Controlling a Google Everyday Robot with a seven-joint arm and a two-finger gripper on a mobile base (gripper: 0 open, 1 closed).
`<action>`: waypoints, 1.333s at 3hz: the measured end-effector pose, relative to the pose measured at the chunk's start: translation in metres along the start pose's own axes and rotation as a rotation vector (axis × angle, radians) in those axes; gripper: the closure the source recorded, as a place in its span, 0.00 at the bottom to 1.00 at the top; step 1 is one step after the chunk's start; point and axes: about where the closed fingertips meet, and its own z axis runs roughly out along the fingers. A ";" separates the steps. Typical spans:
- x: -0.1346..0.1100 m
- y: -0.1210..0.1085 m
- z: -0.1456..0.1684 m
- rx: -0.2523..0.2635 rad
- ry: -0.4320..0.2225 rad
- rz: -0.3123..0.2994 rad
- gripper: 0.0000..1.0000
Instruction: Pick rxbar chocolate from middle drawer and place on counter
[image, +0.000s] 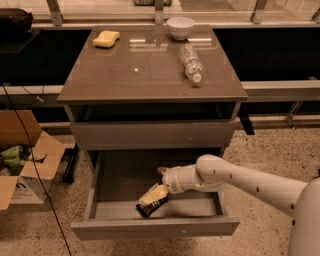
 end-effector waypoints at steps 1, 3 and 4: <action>0.007 -0.028 0.008 -0.023 -0.039 0.034 0.00; 0.009 -0.039 0.015 0.033 -0.030 0.001 0.00; 0.031 -0.051 0.028 0.114 0.016 -0.030 0.00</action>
Offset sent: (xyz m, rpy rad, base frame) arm 0.0201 -0.0056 -0.0171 0.0441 0.0218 -0.0107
